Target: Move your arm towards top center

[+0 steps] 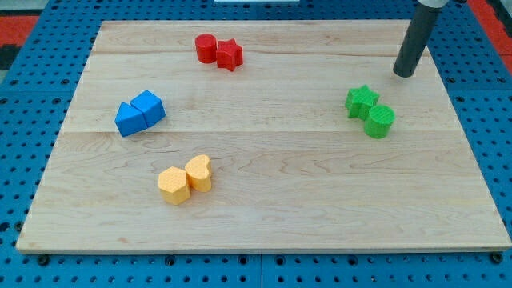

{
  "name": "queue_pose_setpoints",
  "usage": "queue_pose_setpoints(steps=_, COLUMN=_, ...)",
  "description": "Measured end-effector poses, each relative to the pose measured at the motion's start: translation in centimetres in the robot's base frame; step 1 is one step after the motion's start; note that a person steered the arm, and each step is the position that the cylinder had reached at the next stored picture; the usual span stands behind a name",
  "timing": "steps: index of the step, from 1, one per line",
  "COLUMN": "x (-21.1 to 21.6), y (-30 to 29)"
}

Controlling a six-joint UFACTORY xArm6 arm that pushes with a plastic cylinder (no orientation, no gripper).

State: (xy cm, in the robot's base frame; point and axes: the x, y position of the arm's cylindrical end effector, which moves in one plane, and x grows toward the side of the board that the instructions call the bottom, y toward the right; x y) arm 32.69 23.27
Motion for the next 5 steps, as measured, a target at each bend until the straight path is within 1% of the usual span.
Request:
queue_pose_setpoints(steps=2, x=-0.8, y=-0.7)
queue_pose_setpoints(steps=3, x=-2.8, y=-1.6)
queue_pose_setpoints(steps=4, x=-3.2, y=-6.3)
queue_pose_setpoints(steps=5, x=-3.2, y=-6.8)
